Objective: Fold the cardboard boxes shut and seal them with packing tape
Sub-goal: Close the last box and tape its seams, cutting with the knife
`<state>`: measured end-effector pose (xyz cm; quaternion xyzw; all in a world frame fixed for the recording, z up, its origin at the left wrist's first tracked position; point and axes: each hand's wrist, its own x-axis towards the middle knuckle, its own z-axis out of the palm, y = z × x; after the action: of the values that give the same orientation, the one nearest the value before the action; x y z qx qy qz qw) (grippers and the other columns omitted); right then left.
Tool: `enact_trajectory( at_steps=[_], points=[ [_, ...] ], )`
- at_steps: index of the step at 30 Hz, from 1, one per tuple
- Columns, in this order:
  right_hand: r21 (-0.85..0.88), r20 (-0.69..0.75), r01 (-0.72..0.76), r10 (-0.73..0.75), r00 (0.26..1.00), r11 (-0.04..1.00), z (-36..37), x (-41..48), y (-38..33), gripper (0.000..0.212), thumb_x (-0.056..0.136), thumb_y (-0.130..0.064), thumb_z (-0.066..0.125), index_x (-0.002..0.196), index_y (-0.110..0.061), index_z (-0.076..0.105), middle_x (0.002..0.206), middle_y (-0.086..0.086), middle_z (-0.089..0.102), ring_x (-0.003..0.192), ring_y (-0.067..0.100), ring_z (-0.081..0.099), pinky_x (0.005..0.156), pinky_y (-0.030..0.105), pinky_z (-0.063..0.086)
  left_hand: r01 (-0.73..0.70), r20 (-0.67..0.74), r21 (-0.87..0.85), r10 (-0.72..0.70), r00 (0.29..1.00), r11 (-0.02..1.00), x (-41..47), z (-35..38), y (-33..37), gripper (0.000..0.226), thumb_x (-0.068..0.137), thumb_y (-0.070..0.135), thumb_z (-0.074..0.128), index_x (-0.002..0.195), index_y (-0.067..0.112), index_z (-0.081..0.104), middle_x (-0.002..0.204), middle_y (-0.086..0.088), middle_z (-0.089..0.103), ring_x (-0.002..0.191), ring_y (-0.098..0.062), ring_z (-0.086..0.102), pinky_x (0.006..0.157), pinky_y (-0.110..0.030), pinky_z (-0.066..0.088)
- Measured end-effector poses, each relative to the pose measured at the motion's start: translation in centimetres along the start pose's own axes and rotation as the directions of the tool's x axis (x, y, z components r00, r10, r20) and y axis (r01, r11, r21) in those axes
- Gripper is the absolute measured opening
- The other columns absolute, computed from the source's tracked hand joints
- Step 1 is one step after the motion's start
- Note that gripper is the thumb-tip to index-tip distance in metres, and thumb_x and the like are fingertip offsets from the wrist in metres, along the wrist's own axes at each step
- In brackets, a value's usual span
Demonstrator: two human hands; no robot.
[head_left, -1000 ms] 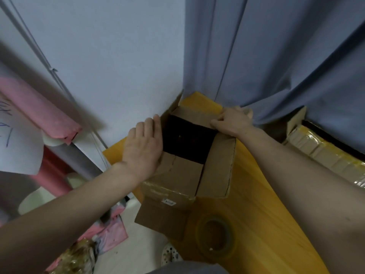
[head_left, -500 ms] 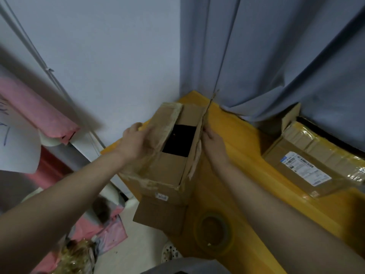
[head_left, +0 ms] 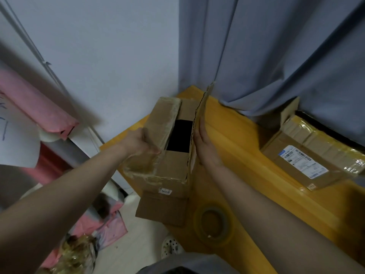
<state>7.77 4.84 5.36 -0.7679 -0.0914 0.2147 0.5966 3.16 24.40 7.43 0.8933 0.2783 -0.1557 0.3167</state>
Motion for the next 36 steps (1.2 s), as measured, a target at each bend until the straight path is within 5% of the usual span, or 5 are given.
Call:
enact_trajectory(
  at_steps=[12, 16, 23, 31, 36],
  points=[
    [-0.385, -0.031, 0.046, -0.063, 0.998, 0.922, -0.7, 2.5, -3.0, 0.084, 0.089, -0.011, 0.04, 0.149, -0.031, -0.014, 0.16, -0.003, 0.003, 0.138, 0.024, 0.025, 0.106, 0.045, 0.035, -0.032, 0.021, -0.125, 0.035, 0.999, 0.992, 1.5, 1.7, 0.1, 0.123, 0.022, 0.059, 0.087, 0.123, 0.002, 0.045, 0.119, -0.008, 0.056, 0.108, -0.021, 0.055, 0.095, -0.038, 0.049],
    [-0.765, 0.067, -0.013, 0.1, 0.993, 0.644, 2.2, 2.5, -2.1, 0.06, 0.101, -0.043, 0.024, 0.153, -0.021, 0.004, 0.16, -0.004, -0.01, 0.145, 0.029, -0.014, 0.113, 0.058, -0.002, -0.058, 0.027, -0.125, 0.062, 0.998, 0.99, 0.6, 2.4, 1.1, 0.087, 0.064, 0.024, 0.086, 0.127, -0.001, 0.032, 0.114, -0.004, 0.046, 0.108, -0.021, 0.049, 0.087, -0.032, 0.045],
    [-0.623, 0.019, -0.073, 0.108, 0.994, 0.779, -2.2, 1.7, 1.1, 0.061, 0.099, -0.044, 0.041, 0.152, -0.028, 0.016, 0.159, 0.004, 0.011, 0.143, 0.026, 0.023, 0.109, 0.036, 0.032, -0.045, 0.073, -0.317, 0.072, 0.995, 0.947, 0.8, 2.0, -0.5, 0.062, 0.079, 0.028, 0.076, 0.131, 0.01, 0.047, 0.119, -0.002, 0.058, 0.103, -0.018, 0.057, 0.079, -0.028, 0.047],
    [-0.612, -0.089, -0.05, -0.006, 0.996, 0.789, -3.6, 4.8, 0.8, 0.048, 0.098, -0.039, 0.048, 0.144, -0.025, 0.039, 0.142, 0.013, 0.03, 0.125, 0.03, 0.042, 0.104, 0.031, 0.034, -0.468, 0.017, 0.121, 0.469, 0.883, 0.876, -0.8, 3.8, 2.3, 0.091, 0.066, 0.065, 0.07, 0.143, 0.049, 0.026, 0.155, 0.004, -0.027, 0.144, -0.021, -0.022, 0.119, -0.045, 0.01],
    [-0.386, 0.033, 0.04, -0.029, 0.999, 0.922, -4.5, 3.6, 2.4, 0.041, 0.102, -0.023, 0.041, 0.143, -0.021, 0.041, 0.143, 0.008, 0.041, 0.13, 0.023, 0.04, 0.107, 0.034, 0.036, -0.51, 0.24, 0.425, 0.45, 0.86, 0.748, -0.5, 3.5, 0.9, 0.09, 0.072, 0.067, 0.062, 0.143, 0.055, 0.008, 0.158, 0.01, -0.016, 0.144, -0.018, -0.022, 0.116, -0.051, 0.019]
  ],
)
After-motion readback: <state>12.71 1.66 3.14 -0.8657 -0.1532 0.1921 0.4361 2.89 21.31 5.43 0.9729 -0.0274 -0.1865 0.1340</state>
